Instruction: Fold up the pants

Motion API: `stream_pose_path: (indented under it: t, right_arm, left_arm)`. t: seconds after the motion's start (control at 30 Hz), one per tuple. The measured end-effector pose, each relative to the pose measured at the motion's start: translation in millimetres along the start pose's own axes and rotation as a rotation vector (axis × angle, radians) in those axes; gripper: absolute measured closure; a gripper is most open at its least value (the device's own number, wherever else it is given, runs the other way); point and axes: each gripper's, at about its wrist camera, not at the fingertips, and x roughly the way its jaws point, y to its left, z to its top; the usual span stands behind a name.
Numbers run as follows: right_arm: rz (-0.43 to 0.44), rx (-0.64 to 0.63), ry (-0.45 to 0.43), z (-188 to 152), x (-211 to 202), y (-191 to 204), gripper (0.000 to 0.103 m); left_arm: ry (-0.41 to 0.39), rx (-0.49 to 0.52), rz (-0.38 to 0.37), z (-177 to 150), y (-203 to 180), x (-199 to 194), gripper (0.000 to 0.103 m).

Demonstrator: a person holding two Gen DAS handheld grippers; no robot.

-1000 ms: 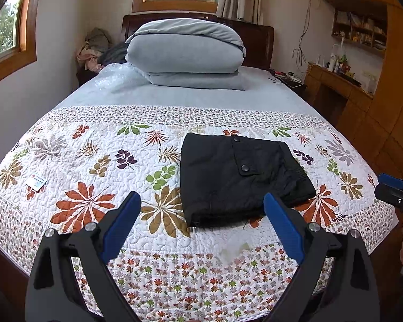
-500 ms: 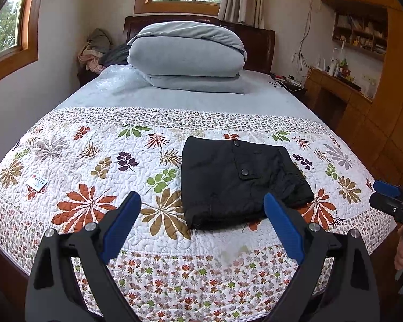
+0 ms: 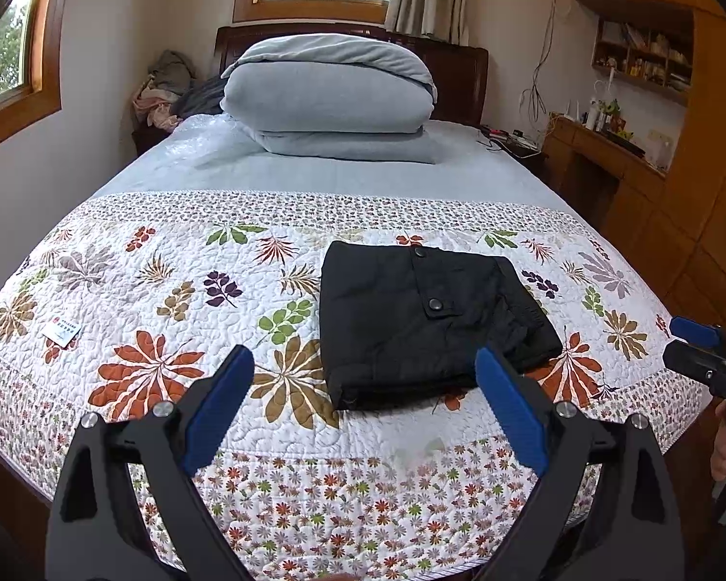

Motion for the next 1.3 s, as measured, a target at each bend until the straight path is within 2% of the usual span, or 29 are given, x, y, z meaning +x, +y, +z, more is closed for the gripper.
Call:
stream_pose_path:
  t: [1.3]
  right_arm:
    - [-0.01,0.005,-0.006,-0.9,0.5,-4.1,0.004]
  left_arm:
    - [0.006,0.013,-0.011,-3.3,-1.7,3.4,0.01]
